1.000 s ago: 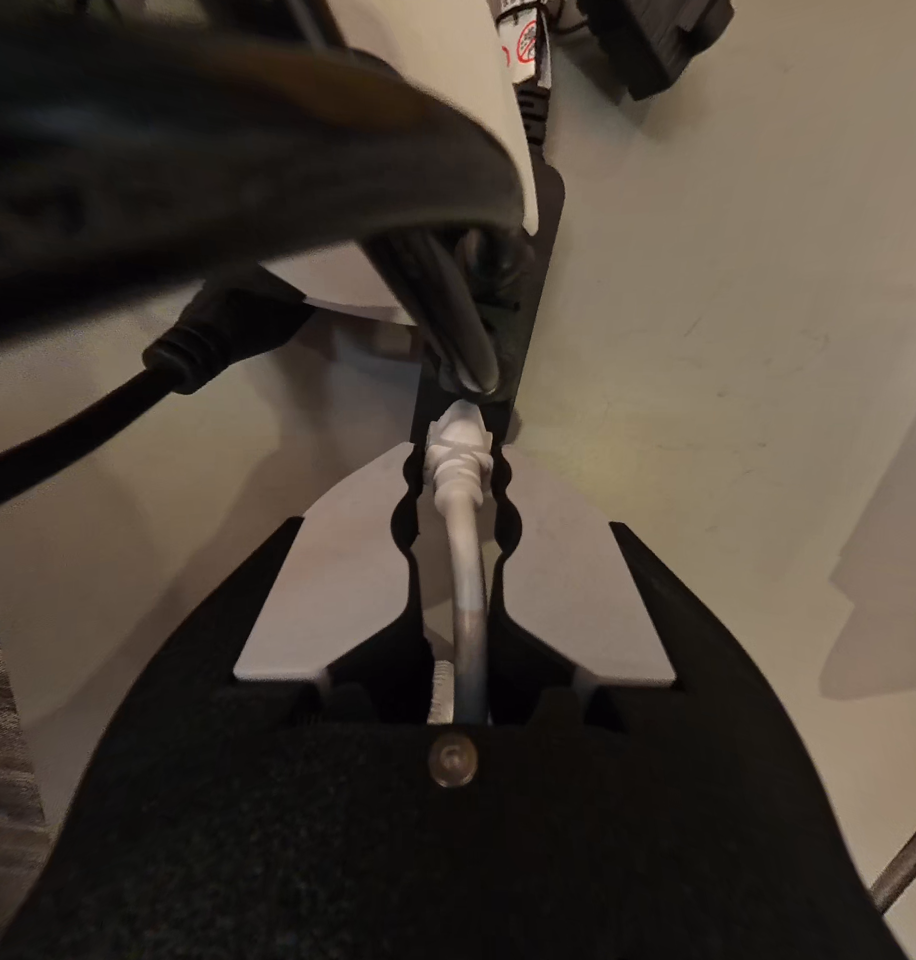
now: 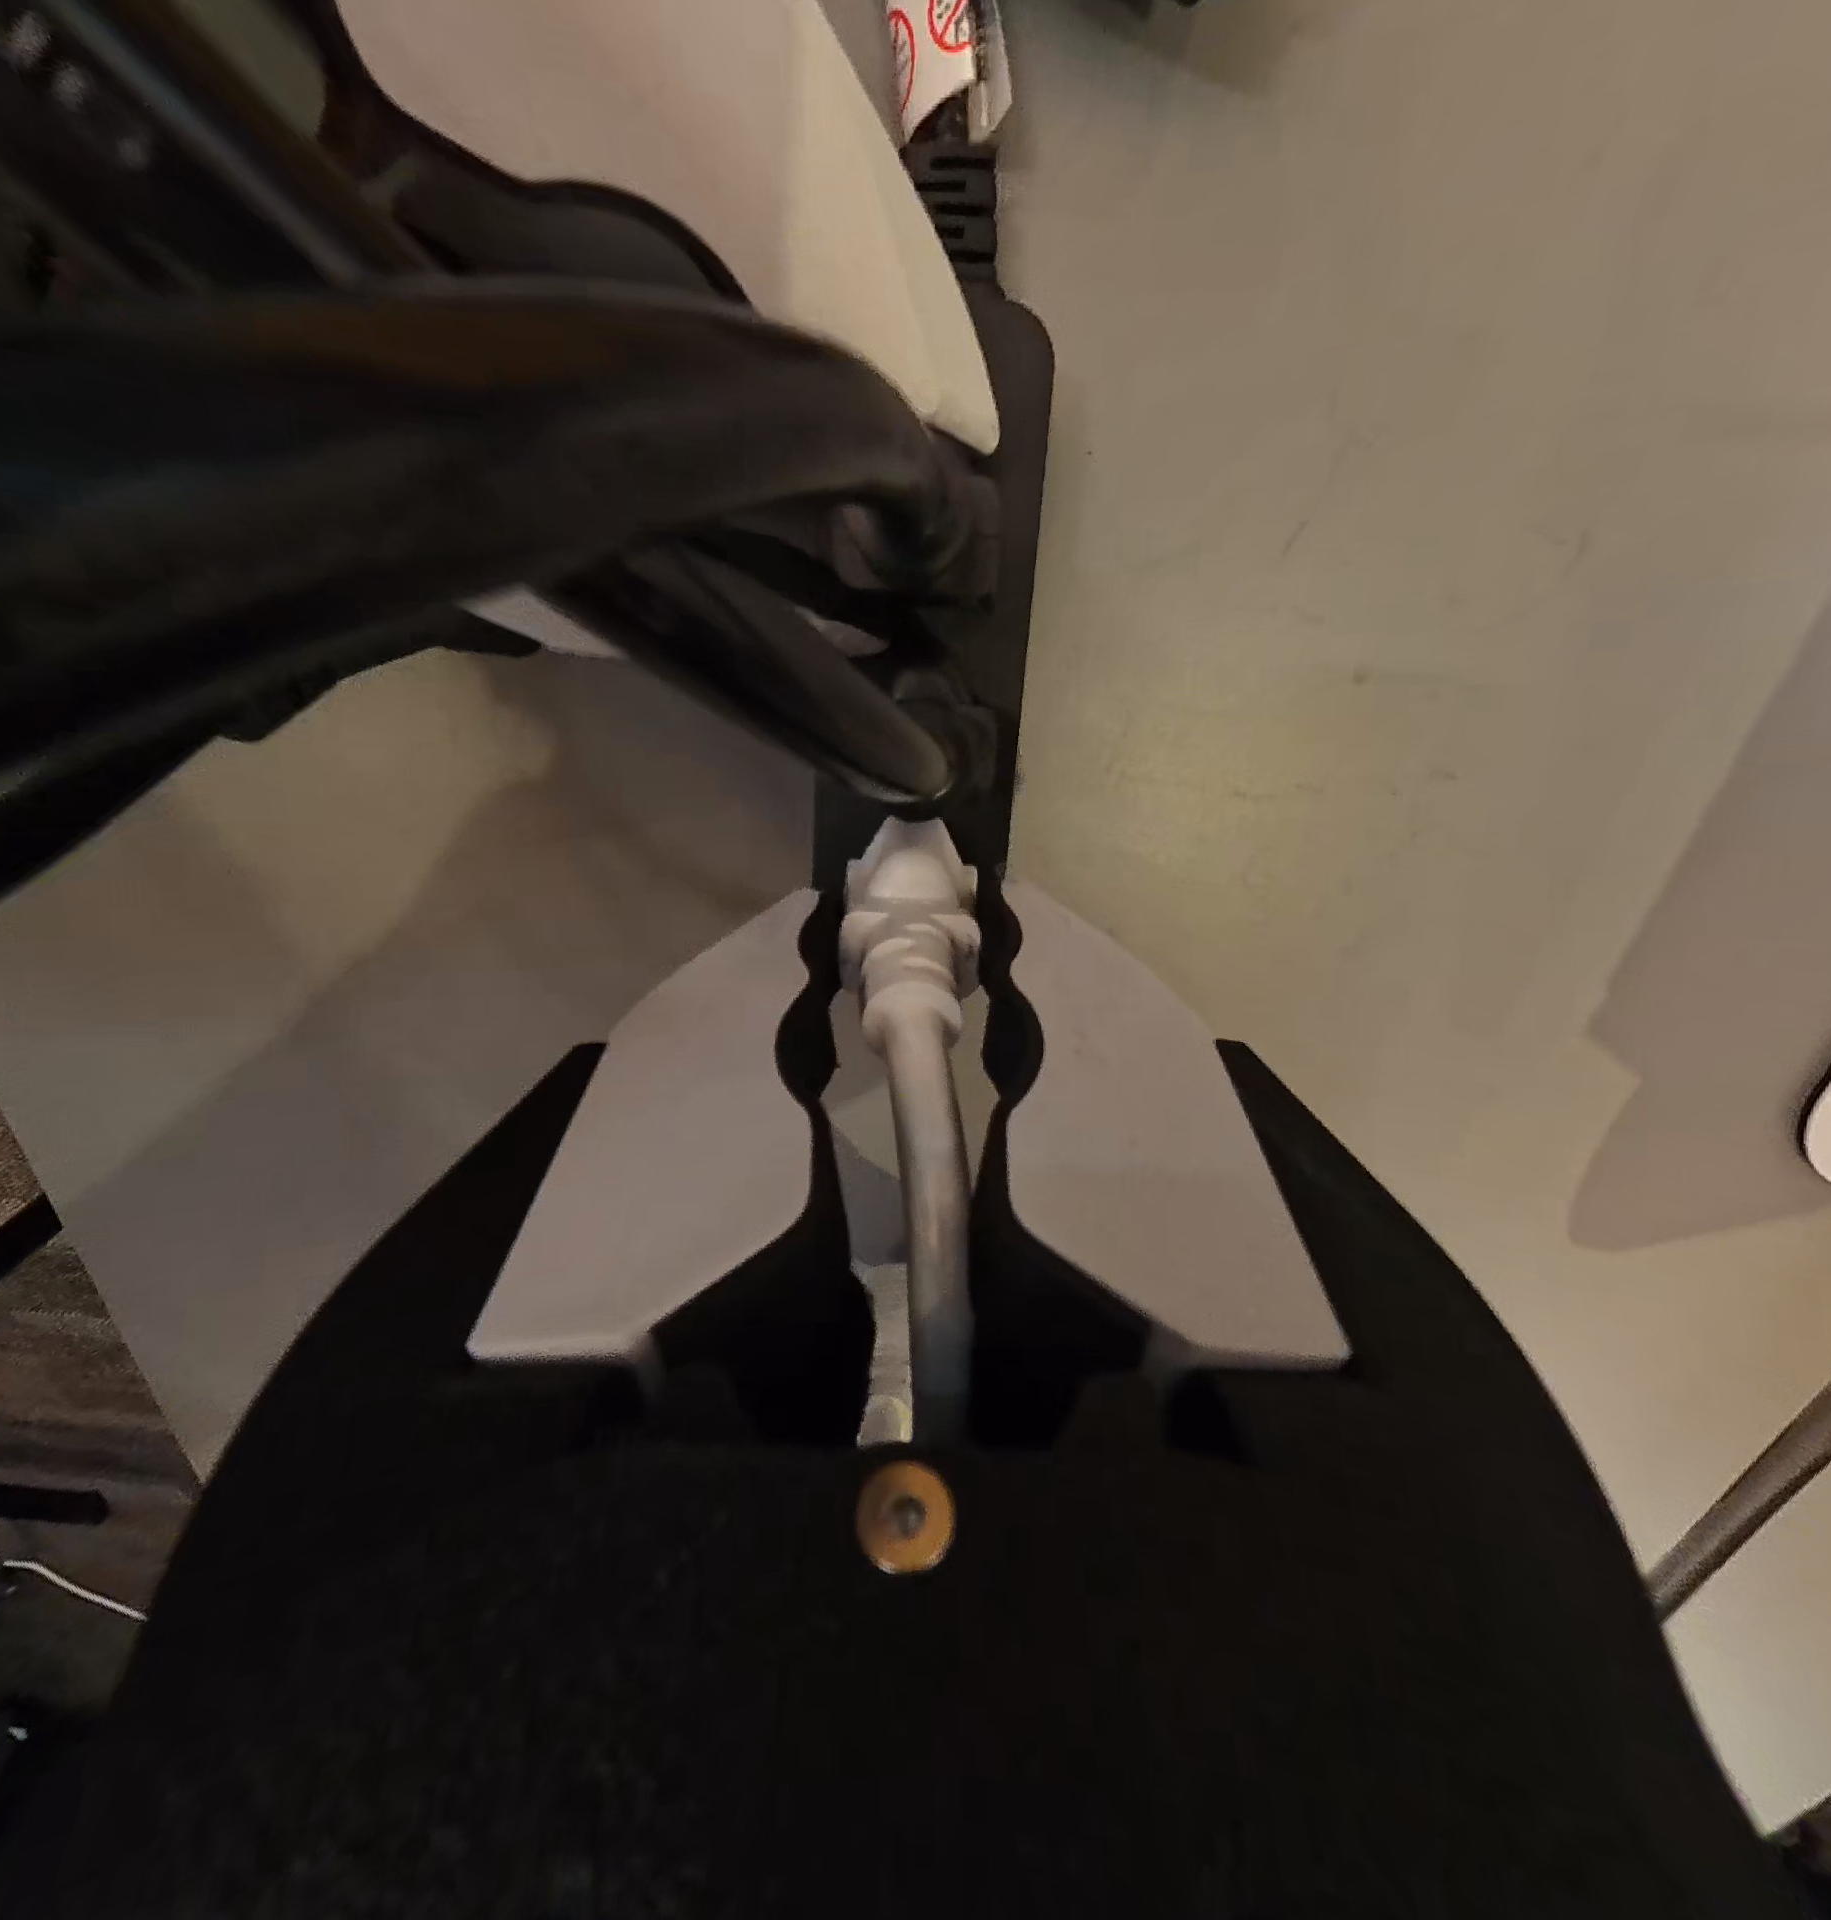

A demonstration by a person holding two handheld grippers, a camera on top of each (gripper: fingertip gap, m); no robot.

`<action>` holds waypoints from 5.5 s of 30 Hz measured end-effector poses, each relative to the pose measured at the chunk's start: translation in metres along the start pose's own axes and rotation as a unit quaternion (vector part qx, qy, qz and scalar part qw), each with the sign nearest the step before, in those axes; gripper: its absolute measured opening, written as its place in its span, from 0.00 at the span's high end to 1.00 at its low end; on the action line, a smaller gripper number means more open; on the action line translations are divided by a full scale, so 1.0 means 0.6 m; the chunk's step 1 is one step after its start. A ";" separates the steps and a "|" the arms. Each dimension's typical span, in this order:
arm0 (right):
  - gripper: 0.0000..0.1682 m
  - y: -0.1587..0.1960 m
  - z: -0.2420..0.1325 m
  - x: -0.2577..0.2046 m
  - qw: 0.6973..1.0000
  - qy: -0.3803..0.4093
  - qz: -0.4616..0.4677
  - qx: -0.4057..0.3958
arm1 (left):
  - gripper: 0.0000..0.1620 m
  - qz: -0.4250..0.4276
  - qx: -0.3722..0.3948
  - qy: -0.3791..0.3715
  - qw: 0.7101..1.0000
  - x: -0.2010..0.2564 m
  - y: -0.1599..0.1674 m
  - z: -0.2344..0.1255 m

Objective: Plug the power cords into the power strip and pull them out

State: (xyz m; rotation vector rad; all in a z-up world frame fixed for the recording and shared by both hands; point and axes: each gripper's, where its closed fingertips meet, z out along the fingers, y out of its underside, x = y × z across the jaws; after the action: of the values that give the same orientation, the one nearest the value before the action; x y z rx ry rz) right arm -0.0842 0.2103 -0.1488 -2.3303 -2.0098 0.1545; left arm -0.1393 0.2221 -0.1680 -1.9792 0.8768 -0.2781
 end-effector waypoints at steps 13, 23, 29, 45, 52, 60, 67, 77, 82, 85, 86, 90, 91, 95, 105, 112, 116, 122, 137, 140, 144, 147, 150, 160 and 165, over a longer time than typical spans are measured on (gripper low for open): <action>0.85 0.016 0.017 -0.018 0.999 -0.027 0.032 -0.020 | 0.83 0.018 -0.006 0.025 1.000 0.012 0.001 0.000; 0.85 -0.042 0.029 -0.069 1.000 -0.015 0.004 -0.007 | 0.69 -0.095 0.013 -0.066 0.993 0.022 0.033 -0.089; 0.85 -0.060 0.032 -0.098 0.999 -0.019 0.027 0.008 | 0.80 -0.208 0.060 0.002 0.976 0.054 0.025 -0.133; 0.85 -0.062 0.032 -0.095 0.999 -0.017 0.018 0.021 | 0.83 -0.125 -0.024 -0.050 0.991 0.054 0.050 -0.086; 0.85 -0.059 0.031 -0.090 0.999 -0.012 0.017 0.026 | 0.91 -0.064 -0.031 -0.056 0.996 0.044 0.052 -0.079; 0.85 -0.052 0.028 -0.083 0.998 -0.032 0.035 0.040 | 0.95 -0.043 -0.032 -0.054 0.997 0.050 0.050 -0.075; 0.85 -0.050 0.028 -0.085 0.998 -0.031 0.036 0.043 | 0.96 -0.025 -0.034 -0.068 0.997 0.051 0.049 -0.074; 0.85 -0.065 0.030 -0.091 0.997 -0.036 0.053 0.038 | 0.75 -0.092 -0.003 -0.058 0.994 0.053 0.037 -0.089; 0.85 -0.066 0.030 -0.091 0.997 -0.036 0.055 0.038 | 0.65 -0.100 -0.008 -0.082 0.992 0.028 0.054 -0.124; 0.85 -0.066 0.030 -0.090 0.997 -0.037 0.051 0.038 | 0.61 -0.104 -0.019 -0.082 0.991 0.014 0.052 -0.110; 0.85 -0.066 0.030 -0.090 0.997 -0.037 0.050 0.038 | 0.61 -0.101 -0.021 -0.092 0.990 0.005 0.048 -0.105; 0.85 -0.066 0.031 -0.090 0.998 -0.028 0.037 0.037 | 0.62 -0.088 -0.040 -0.078 0.992 0.000 0.046 -0.076; 0.85 -0.065 0.031 -0.090 0.999 -0.023 0.031 0.035 | 0.63 -0.086 -0.040 -0.066 0.993 0.004 0.047 -0.071; 0.85 -0.065 0.031 -0.086 0.999 -0.027 0.029 0.035 | 0.65 -0.080 -0.027 -0.058 0.995 0.004 0.046 -0.067; 0.85 -0.062 0.027 -0.079 0.997 -0.037 0.031 0.060 | 0.64 -0.058 -0.026 -0.039 0.997 0.006 0.045 -0.058; 0.85 -0.057 0.020 -0.075 0.992 -0.073 0.060 0.082 | 0.64 -0.053 -0.026 -0.039 0.997 0.008 0.043 -0.054; 0.86 -0.052 0.016 -0.073 0.995 -0.053 0.053 0.064 | 0.64 -0.052 -0.025 -0.035 0.998 0.010 0.041 -0.052; 0.86 -0.048 0.018 -0.073 0.997 -0.036 0.049 0.051 | 0.64 -0.050 -0.025 -0.035 0.998 0.011 0.040 -0.051; 0.86 -0.048 0.035 -0.069 0.993 0.011 0.028 0.112 | 0.65 -0.054 -0.024 -0.034 0.998 0.011 0.040 -0.051; 0.86 -0.051 0.034 -0.069 0.990 0.005 0.043 0.136 | 0.64 -0.052 -0.024 -0.034 0.998 0.010 0.040 -0.050; 0.86 -0.053 0.032 -0.067 0.983 -0.021 0.069 0.168 | 0.64 -0.052 -0.022 -0.029 0.998 0.010 0.039 -0.048; 0.86 -0.053 0.030 -0.068 0.980 -0.027 0.076 0.183 | 0.64 -0.052 -0.021 -0.025 0.998 0.012 0.038 -0.048; 0.86 -0.054 0.029 -0.067 0.975 -0.035 0.083 0.204 | 0.64 -0.052 -0.020 -0.024 0.998 0.012 0.037 -0.048; 0.87 -0.055 0.022 -0.064 0.977 -0.006 0.057 0.207 | 0.64 -0.057 -0.016 -0.020 0.998 0.013 0.035 -0.047; 0.87 -0.056 0.018 -0.063 0.979 0.008 0.046 0.199 | 0.64 -0.062 -0.011 -0.017 0.998 0.011 0.032 -0.047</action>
State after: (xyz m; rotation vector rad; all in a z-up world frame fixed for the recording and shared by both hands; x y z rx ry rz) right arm -0.1237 0.1778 -0.1541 -2.1564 -1.6748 0.4922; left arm -0.1579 0.1926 -0.1696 -2.0575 0.7390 -0.3049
